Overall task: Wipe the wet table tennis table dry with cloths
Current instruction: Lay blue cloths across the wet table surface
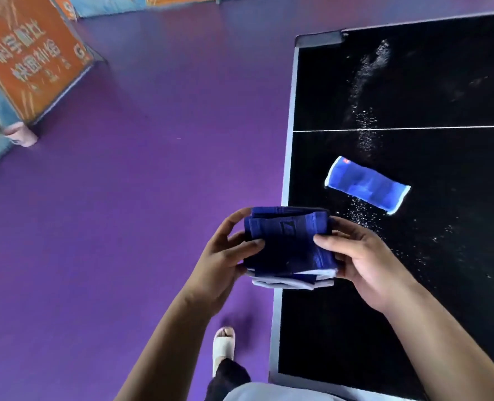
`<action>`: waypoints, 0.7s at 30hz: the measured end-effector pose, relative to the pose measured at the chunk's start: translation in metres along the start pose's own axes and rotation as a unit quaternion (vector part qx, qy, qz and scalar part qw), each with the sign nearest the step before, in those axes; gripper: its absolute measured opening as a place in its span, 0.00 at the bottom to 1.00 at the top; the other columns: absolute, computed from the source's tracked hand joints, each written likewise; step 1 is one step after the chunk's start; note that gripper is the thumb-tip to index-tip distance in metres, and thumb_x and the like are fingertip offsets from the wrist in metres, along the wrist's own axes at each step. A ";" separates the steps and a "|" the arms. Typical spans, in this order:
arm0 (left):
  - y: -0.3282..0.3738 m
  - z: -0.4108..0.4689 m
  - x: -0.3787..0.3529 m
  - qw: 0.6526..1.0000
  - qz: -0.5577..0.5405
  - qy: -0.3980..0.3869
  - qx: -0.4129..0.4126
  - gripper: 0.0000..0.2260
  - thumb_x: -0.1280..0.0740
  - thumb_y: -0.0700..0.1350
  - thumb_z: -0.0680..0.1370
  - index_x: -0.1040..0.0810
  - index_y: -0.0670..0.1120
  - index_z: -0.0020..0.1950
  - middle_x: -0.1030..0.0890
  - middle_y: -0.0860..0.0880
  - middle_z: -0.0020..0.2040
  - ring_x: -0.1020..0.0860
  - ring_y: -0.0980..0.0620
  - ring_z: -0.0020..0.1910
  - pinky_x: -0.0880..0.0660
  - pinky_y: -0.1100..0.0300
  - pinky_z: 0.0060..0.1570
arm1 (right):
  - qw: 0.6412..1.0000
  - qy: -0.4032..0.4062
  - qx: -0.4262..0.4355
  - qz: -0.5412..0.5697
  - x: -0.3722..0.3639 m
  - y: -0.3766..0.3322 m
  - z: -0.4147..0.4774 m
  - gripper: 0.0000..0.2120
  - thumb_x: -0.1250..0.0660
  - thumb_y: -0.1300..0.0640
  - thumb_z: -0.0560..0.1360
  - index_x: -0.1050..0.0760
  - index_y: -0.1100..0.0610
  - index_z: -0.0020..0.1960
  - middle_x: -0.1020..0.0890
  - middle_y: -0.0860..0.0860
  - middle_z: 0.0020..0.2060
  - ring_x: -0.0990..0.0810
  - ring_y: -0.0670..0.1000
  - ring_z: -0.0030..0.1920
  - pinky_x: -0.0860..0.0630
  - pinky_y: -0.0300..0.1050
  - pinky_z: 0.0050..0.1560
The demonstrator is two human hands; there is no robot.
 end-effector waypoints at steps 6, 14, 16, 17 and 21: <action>0.016 0.076 -0.002 0.991 0.057 -0.114 0.042 0.20 0.31 0.36 0.78 0.23 0.53 0.67 0.16 0.45 0.56 0.18 0.48 0.49 0.20 0.53 0.48 | 0.988 0.149 0.021 0.044 0.007 0.001 0.006 0.15 0.30 0.63 0.73 0.18 0.54 0.59 0.15 0.58 0.54 0.16 0.60 0.51 0.20 0.57 0.53; 0.001 0.179 0.018 0.945 0.240 -0.178 0.133 0.13 0.30 0.45 0.73 0.19 0.52 0.57 0.16 0.43 0.52 0.18 0.49 0.51 0.22 0.52 0.58 | 0.892 0.398 0.058 0.204 -0.013 0.041 -0.012 0.15 0.30 0.63 0.73 0.18 0.55 0.59 0.14 0.56 0.50 0.14 0.54 0.40 0.18 0.47 0.39; -0.011 0.201 0.006 0.922 0.295 -0.209 0.137 0.14 0.30 0.46 0.73 0.19 0.50 0.58 0.16 0.45 0.51 0.19 0.50 0.50 0.22 0.55 0.56 | 0.870 0.428 0.042 0.242 -0.020 0.061 -0.017 0.15 0.31 0.62 0.74 0.19 0.55 0.59 0.14 0.55 0.47 0.15 0.53 0.38 0.19 0.47 0.40; -0.018 0.214 -0.004 0.912 0.315 -0.225 0.132 0.12 0.30 0.44 0.75 0.19 0.50 0.58 0.16 0.45 0.52 0.20 0.51 0.49 0.22 0.57 0.54 | 0.856 0.442 0.037 0.266 -0.022 0.071 -0.019 0.15 0.32 0.63 0.74 0.19 0.55 0.60 0.14 0.54 0.45 0.15 0.52 0.36 0.19 0.47 0.39; -0.045 0.274 -0.057 0.854 0.447 -0.263 0.033 0.12 0.31 0.42 0.77 0.19 0.50 0.61 0.17 0.48 0.60 0.20 0.53 0.49 0.27 0.66 0.43 | 0.821 0.474 0.025 0.316 -0.016 0.100 -0.021 0.17 0.32 0.63 0.74 0.22 0.57 0.63 0.15 0.57 0.48 0.15 0.54 0.39 0.18 0.50 0.44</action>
Point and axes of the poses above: each hand's wrist, its own z-axis towards the middle knuckle, its own x-axis out of the back of the hand, y = z × x, the point moved 2 cm from there along z, towards the middle knuckle
